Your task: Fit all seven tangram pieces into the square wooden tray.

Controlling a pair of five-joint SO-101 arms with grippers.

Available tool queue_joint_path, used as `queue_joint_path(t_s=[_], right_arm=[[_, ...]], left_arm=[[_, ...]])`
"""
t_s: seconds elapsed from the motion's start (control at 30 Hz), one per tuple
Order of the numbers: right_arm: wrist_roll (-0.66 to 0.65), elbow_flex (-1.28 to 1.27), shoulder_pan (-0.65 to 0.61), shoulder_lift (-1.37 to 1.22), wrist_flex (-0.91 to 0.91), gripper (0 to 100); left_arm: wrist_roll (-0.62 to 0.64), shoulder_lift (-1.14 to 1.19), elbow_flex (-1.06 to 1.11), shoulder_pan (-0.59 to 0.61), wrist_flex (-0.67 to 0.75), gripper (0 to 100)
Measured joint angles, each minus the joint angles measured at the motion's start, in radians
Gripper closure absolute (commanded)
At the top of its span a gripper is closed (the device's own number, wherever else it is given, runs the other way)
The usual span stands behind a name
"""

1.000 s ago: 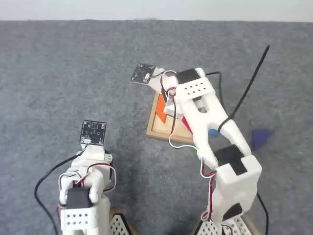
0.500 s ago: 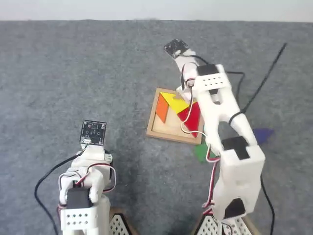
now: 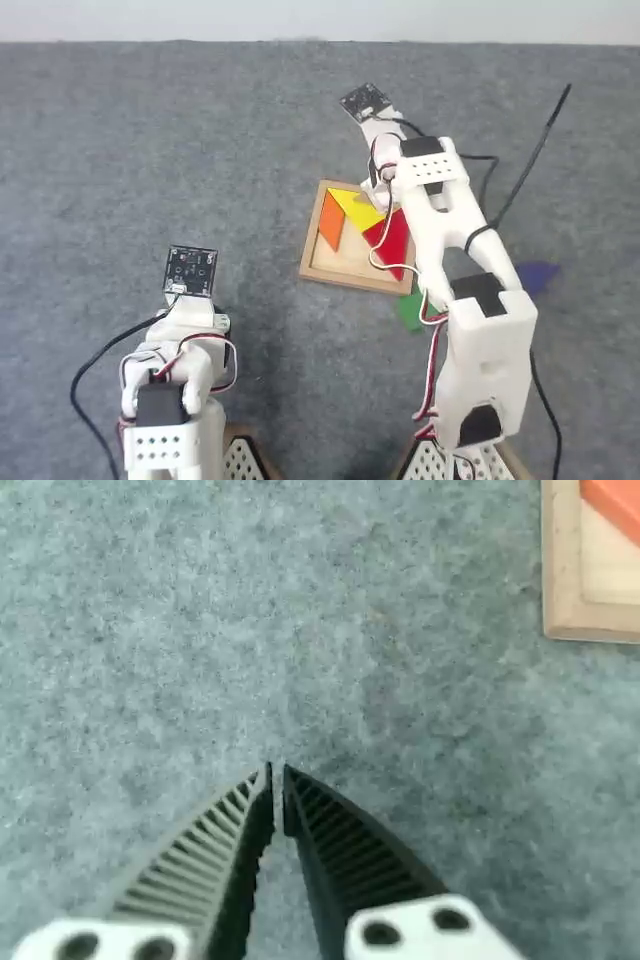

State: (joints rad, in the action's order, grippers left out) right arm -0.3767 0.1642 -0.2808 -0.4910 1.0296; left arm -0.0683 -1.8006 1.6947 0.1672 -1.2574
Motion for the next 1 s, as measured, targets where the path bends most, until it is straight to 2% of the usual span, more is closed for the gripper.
queue_joint_path(t_s=[0.43,0.57,0.7,1.0], right_arm=[[0.000,-0.011,-0.048,0.000,0.000,90.6],[0.000,-0.011,-0.044,0.000,0.000,98.3],[0.000,-0.011,-0.046,0.005,0.000,98.4],[0.011,-0.071,-0.025,0.155,-0.026,98.6]], left_arm=[[0.000,0.000,0.000,0.000,0.000,98],[0.000,0.000,0.000,0.000,0.000,98],[0.000,0.000,0.000,0.000,0.000,98],[0.000,0.000,0.000,0.000,0.000,98]])
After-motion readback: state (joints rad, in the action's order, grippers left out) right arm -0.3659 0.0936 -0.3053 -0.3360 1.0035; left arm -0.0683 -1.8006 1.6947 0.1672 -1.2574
